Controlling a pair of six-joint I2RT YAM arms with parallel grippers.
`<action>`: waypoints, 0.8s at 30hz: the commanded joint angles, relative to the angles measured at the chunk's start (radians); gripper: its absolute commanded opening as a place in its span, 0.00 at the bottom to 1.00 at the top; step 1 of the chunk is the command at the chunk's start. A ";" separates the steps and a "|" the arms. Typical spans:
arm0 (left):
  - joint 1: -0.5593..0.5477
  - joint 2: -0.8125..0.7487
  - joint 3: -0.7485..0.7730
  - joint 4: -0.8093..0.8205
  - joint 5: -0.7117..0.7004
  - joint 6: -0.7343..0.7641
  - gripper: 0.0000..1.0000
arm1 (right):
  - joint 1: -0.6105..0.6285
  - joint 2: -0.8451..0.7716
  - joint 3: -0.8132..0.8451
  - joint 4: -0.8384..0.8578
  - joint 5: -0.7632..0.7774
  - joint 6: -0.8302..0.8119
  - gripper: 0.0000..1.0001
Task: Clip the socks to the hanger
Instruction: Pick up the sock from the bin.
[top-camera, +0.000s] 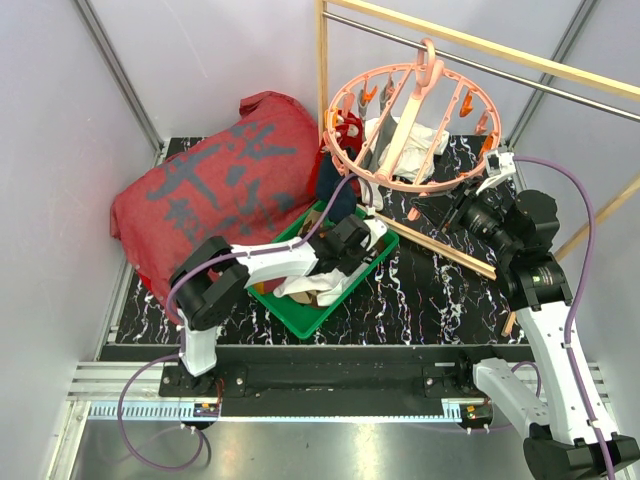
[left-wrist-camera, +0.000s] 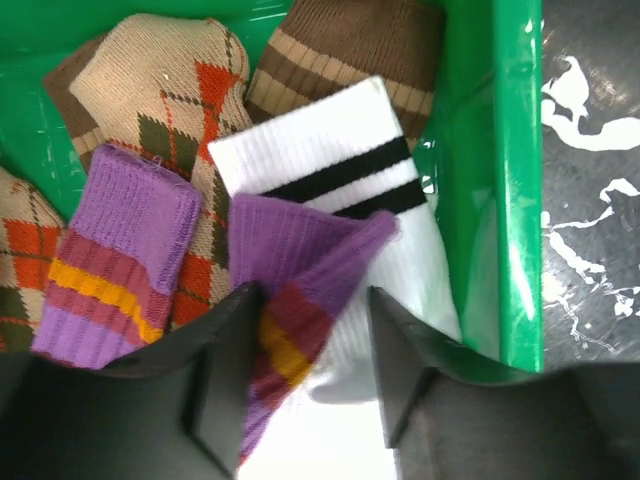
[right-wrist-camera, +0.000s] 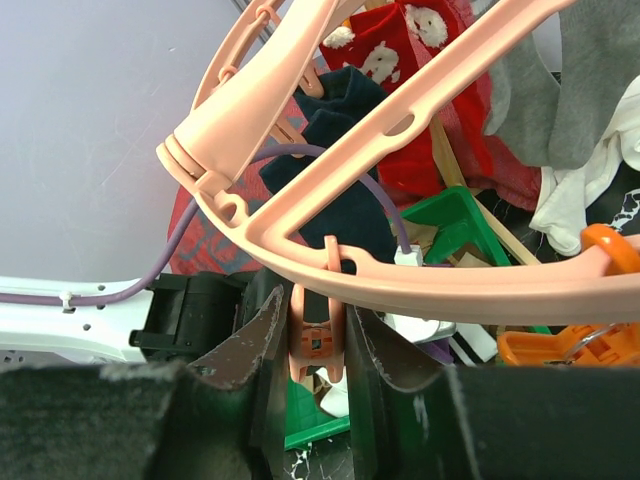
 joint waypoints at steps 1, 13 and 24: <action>-0.001 -0.022 0.054 -0.022 0.024 0.020 0.38 | 0.006 -0.005 -0.010 -0.016 0.011 -0.001 0.15; -0.001 -0.400 -0.084 -0.032 -0.016 -0.059 0.01 | 0.005 -0.010 -0.002 -0.022 0.009 -0.029 0.15; 0.008 -0.778 -0.247 0.112 0.119 -0.057 0.00 | 0.006 -0.016 -0.002 -0.014 -0.005 -0.062 0.15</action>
